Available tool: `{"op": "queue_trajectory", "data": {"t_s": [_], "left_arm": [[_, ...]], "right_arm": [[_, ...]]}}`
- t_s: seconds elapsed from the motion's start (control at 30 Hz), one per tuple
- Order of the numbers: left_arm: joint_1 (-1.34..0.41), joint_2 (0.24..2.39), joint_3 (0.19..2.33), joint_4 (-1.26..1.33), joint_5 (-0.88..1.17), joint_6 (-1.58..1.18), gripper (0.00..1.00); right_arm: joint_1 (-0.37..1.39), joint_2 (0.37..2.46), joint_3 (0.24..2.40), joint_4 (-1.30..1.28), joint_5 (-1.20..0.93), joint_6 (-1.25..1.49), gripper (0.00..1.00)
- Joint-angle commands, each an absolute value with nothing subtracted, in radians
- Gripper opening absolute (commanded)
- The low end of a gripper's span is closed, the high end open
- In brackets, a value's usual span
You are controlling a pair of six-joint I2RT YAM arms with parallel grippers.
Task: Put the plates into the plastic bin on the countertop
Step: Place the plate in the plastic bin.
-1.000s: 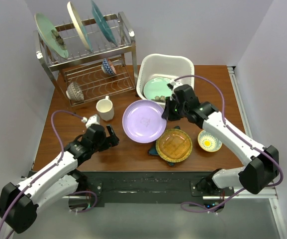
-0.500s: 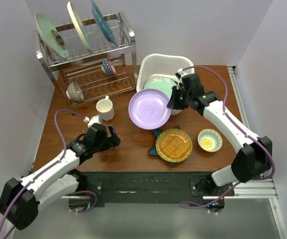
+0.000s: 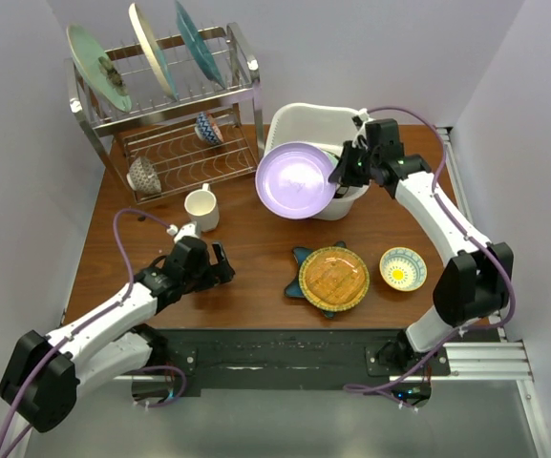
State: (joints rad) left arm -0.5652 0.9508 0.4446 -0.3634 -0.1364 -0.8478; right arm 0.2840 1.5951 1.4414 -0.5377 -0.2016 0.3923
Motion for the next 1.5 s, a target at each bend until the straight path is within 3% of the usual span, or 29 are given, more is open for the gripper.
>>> {"op": "queue_trajectory", "data": {"t_s": [0.0, 0.47, 1.23, 1.47], "left_arm": [[-0.568, 0.960, 0.440, -0.308, -0.118, -0.824, 1.00], [-0.568, 0.988, 0.410, -0.264, -0.097, -0.822, 1.00], [-0.568, 1.006, 0.379, -0.232, -0.083, -0.833, 1.00], [-0.568, 1.011, 0.377, -0.229, -0.081, -0.836, 1.00]], "right_arm": [[0.244, 1.621, 1.517, -0.482, -0.249, 0.410, 0.00], [0.161, 1.836, 1.744, -0.520, -0.253, 0.416, 0.00], [0.137, 1.945, 1.746, -0.483, -0.192, 0.434, 0.00], [0.135, 1.953, 1.726, -0.485, -0.160, 0.419, 0.15]]}}
